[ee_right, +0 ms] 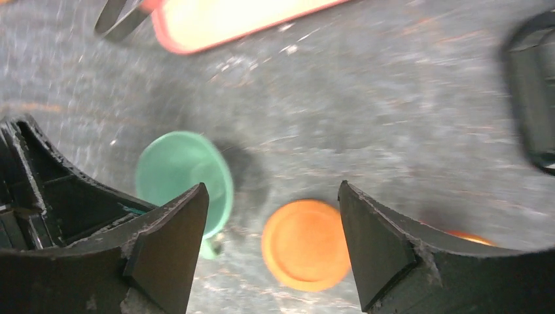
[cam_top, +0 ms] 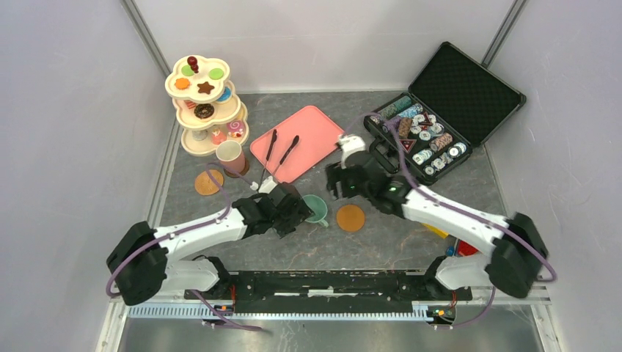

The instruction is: Serve the afternoon tea

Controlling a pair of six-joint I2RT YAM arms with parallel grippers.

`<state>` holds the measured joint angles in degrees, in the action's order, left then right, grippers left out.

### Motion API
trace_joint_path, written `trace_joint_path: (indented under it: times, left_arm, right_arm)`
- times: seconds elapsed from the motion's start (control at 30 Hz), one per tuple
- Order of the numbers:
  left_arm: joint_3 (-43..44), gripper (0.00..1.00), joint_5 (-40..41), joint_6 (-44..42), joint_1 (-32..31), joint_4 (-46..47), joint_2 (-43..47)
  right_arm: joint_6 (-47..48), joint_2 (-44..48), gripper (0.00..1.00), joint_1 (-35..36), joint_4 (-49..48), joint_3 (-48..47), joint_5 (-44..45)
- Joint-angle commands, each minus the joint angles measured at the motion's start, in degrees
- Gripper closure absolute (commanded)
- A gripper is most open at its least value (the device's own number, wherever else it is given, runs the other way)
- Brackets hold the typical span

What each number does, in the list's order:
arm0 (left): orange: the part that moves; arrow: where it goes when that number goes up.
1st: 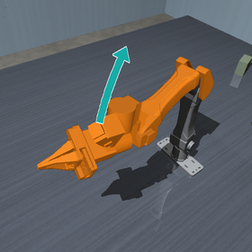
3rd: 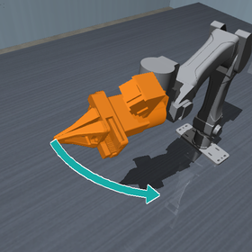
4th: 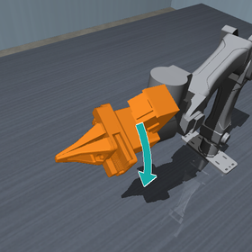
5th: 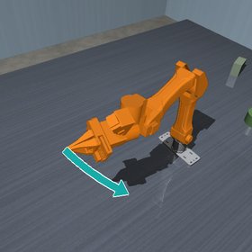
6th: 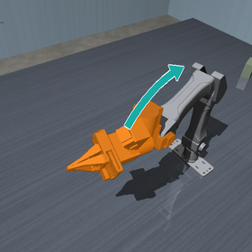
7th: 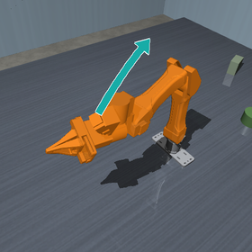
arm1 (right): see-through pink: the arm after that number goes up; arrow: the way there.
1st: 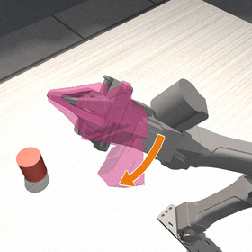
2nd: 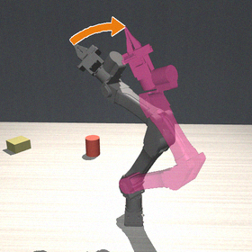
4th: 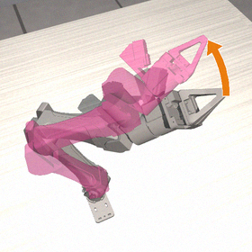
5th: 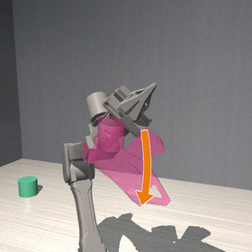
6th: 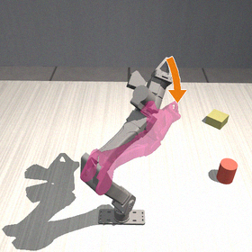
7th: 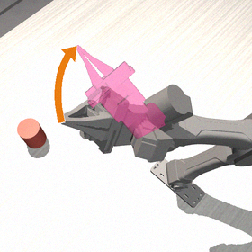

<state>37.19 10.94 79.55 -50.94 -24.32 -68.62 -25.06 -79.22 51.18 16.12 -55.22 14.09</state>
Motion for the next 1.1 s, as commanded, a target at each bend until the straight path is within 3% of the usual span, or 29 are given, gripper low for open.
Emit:
trace_joint_path:
  times: [0.0, 0.1, 0.27, 0.53, 0.7, 0.87, 0.97, 1.07]
  left_arm:
    - [3.33, 0.19, 2.64, 2.73, -0.39, 5.42, -3.85]
    - [5.37, 0.26, 4.5, 2.55, -0.39, 2.98, -6.83]
    - [8.84, 0.53, 7.38, 1.84, -0.39, -1.19, -11.84]
    - [12.91, 0.97, 10.65, -0.83, -0.39, -11.63, -13.91]
    - [15.53, 0.98, 17.27, -7.36, 2.87, -25.54, -6.51]
    - [12.99, 0.98, 16.31, -20.96, 17.69, -31.39, 7.91]
    - [11.48, 0.98, 11.88, -30.47, 33.09, -30.15, 14.33]
    - [12.0, 0.98, 7.44, -39.42, 46.92, -26.61, 14.98]
  right_arm:
    - [8.37, 11.43, 0.16, -4.96, -1.99, 5.44, -1.07]
    - [11.47, 18.67, 0.1, -6.33, -2.31, 9.01, 2.45]
    - [13.43, 24.25, 0.09, -7.15, -2.77, 13.51, 5.09]
    - [13.2, 23.4, 0.09, -7.32, -2.27, 15.23, 3.52]
    - [13.5, 24.16, 0.09, -7.32, -2.41, 15.97, 3.39]
    - [13.51, 23.52, 0.09, -7.3, -2.45, 16.55, 3.62]
    - [13.27, 23.07, 0.09, -7.28, -2.15, 16.64, 3.38]
    - [13.23, 23.12, 0.09, -7.32, -1.65, 16.26, 3.18]
